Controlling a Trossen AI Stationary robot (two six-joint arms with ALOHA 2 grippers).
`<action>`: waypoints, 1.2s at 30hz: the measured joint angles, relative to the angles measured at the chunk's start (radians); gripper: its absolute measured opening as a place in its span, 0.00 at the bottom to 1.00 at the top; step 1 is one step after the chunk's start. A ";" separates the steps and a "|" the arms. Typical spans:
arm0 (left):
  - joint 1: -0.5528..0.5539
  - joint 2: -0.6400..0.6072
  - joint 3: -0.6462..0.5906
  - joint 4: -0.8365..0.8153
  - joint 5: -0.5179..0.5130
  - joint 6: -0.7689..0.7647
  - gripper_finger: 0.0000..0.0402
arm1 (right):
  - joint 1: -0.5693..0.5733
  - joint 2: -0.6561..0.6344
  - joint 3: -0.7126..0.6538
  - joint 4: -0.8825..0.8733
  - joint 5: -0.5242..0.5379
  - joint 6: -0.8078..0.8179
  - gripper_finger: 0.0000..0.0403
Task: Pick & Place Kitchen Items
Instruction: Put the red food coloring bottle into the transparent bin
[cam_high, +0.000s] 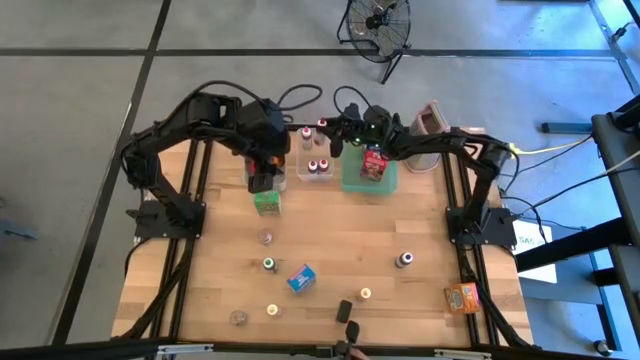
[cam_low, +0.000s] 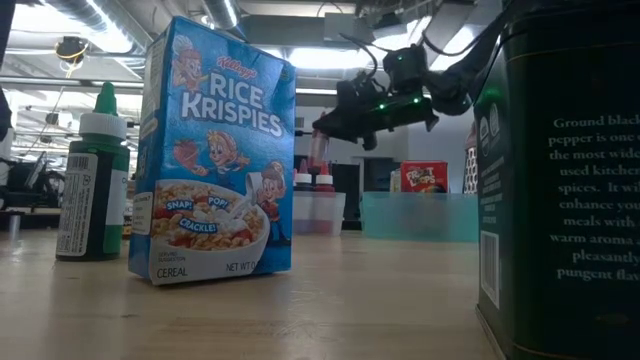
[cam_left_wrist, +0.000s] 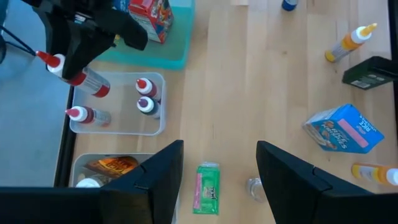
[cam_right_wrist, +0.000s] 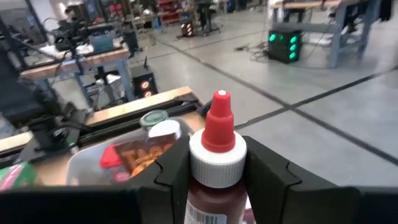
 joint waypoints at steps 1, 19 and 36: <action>0.005 0.000 0.000 0.002 0.000 0.000 0.49 | 0.002 0.008 0.000 0.019 0.010 0.000 0.31; 0.035 0.000 0.000 0.026 0.059 0.005 0.49 | 0.094 0.094 0.136 -0.056 0.235 -0.052 0.31; 0.035 0.000 0.000 0.022 0.059 -0.001 0.49 | 0.172 0.094 0.189 -0.212 0.158 -0.097 0.31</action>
